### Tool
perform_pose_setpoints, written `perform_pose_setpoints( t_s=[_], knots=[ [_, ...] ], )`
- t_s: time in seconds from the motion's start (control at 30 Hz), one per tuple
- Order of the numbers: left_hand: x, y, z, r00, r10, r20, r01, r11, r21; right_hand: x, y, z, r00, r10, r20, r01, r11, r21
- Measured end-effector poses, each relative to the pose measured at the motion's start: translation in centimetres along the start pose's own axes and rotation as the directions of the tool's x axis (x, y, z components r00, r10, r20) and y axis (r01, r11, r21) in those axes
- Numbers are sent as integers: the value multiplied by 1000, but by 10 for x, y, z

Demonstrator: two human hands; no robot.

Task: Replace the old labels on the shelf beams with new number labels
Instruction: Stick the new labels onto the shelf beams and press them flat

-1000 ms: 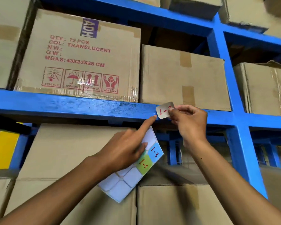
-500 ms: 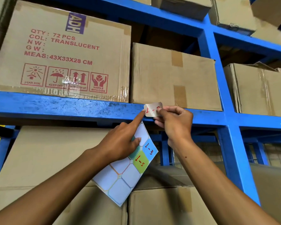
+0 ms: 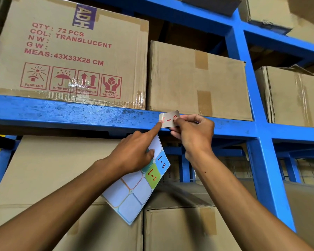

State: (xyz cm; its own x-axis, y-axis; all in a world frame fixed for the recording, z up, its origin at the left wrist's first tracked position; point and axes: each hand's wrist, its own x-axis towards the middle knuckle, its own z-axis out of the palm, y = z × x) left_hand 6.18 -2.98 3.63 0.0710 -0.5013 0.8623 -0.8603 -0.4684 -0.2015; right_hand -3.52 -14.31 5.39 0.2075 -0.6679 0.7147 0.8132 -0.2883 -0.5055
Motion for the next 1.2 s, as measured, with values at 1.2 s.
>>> perform_pose_setpoints(
  t_s=[1.2],
  knots=[
    [0, 10, -5, 999, 34, 7, -34, 937, 347, 32, 13, -17, 973, -192, 129, 230, 867, -443]
  ],
)
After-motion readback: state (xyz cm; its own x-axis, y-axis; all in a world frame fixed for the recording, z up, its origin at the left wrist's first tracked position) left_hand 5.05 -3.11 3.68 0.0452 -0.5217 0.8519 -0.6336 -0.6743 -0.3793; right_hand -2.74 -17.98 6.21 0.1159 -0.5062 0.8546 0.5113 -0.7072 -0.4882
